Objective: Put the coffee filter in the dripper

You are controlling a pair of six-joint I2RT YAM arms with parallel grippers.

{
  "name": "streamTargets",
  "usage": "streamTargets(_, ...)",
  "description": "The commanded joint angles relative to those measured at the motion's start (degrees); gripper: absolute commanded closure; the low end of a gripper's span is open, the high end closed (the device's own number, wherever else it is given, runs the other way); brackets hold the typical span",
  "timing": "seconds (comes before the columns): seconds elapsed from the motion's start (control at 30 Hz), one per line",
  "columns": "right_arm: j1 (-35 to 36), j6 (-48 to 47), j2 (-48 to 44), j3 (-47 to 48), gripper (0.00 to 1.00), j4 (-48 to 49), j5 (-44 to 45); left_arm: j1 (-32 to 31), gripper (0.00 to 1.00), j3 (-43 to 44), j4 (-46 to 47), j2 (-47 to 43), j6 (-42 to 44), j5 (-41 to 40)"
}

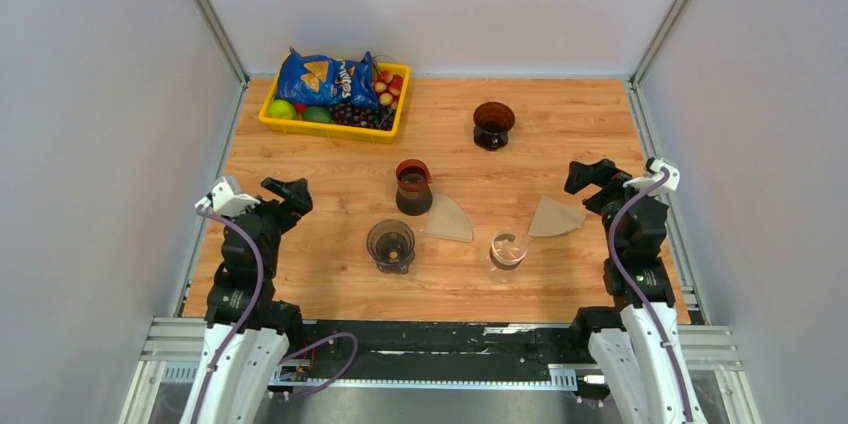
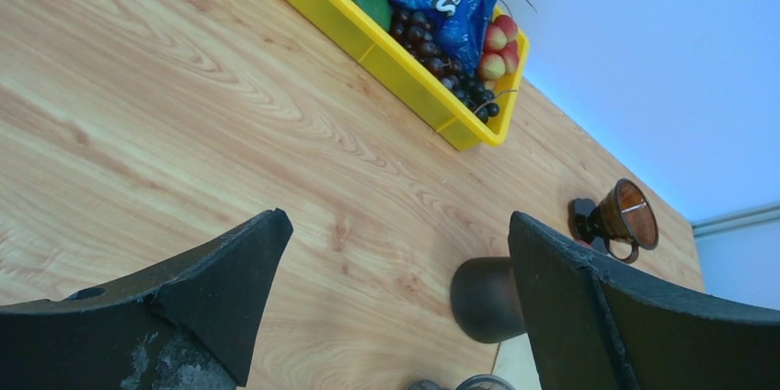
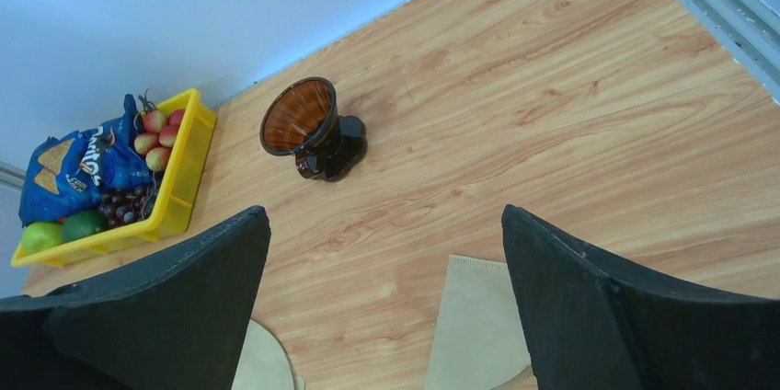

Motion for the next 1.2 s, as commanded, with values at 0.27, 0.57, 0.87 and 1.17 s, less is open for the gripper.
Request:
streamTargets(0.27, 0.2, -1.95, 2.37, 4.41, 0.0, -3.65, -3.12, 0.06, 0.0, -3.08, 12.62, 5.85, 2.06, 13.05)
streamTargets(0.57, 0.2, -2.75, 10.12, 8.39, 0.0, -5.11, -12.55, 0.06, 0.0, -2.93, 14.63, 10.56, 3.82, 16.8)
streamTargets(0.87, 0.19, -3.84, 12.8, 8.62, 0.0, -5.44, -15.51, 0.11, 0.0, -2.94, 14.64, 12.39, 4.01, 18.62)
streamTargets(1.17, 0.19, -4.61, 13.65, 9.55, 0.0, -5.98, -17.58, 0.1, 0.0, -2.8, 11.75, 13.47, 3.0, 21.38)
